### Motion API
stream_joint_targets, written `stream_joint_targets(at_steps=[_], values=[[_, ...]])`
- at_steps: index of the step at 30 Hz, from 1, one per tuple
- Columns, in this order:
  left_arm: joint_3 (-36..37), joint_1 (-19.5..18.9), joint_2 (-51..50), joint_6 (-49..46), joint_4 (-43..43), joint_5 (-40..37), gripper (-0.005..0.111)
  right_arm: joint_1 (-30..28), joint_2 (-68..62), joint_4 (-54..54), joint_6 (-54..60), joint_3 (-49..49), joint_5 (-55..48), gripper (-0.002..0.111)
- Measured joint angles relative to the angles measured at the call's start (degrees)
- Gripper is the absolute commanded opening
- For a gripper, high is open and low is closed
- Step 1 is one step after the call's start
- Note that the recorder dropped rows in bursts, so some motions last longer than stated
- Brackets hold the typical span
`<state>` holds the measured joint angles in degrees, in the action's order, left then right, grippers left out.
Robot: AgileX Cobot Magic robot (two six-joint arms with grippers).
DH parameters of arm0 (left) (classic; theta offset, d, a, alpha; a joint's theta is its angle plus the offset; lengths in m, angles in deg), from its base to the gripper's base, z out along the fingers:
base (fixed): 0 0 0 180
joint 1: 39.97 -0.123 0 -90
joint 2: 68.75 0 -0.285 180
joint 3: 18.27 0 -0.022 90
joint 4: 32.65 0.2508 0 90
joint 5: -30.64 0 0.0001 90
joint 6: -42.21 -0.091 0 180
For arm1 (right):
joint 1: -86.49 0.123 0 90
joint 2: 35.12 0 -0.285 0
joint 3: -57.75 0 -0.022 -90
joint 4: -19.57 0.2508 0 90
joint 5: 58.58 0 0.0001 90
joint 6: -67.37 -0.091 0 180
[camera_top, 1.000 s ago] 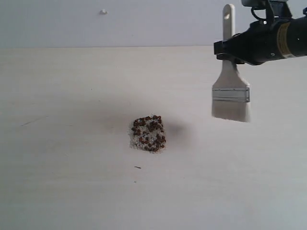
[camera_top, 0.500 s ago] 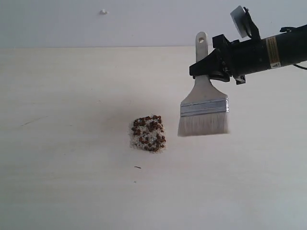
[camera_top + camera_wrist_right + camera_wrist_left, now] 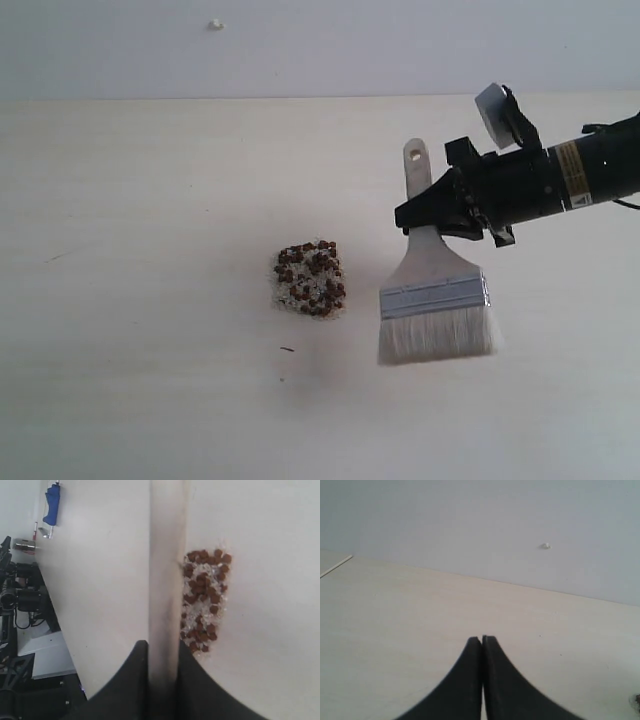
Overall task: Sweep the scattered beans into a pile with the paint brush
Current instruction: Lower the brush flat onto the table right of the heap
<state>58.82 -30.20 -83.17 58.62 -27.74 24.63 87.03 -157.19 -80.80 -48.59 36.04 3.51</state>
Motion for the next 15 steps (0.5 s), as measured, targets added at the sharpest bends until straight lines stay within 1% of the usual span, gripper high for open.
stream_joint_targets(at_steps=[8, 15], values=[[0.0, 0.0, 0.0, 0.0, 0.0, 0.0, 0.0, 0.0, 0.0, -0.13, 1.92, -4.92, -8.24, 0.0], [0.0, 0.0, 0.0, 0.0, 0.0, 0.0, 0.0, 0.0, -0.4, 0.09, 2.42, -5.71, -8.09, 0.0]])
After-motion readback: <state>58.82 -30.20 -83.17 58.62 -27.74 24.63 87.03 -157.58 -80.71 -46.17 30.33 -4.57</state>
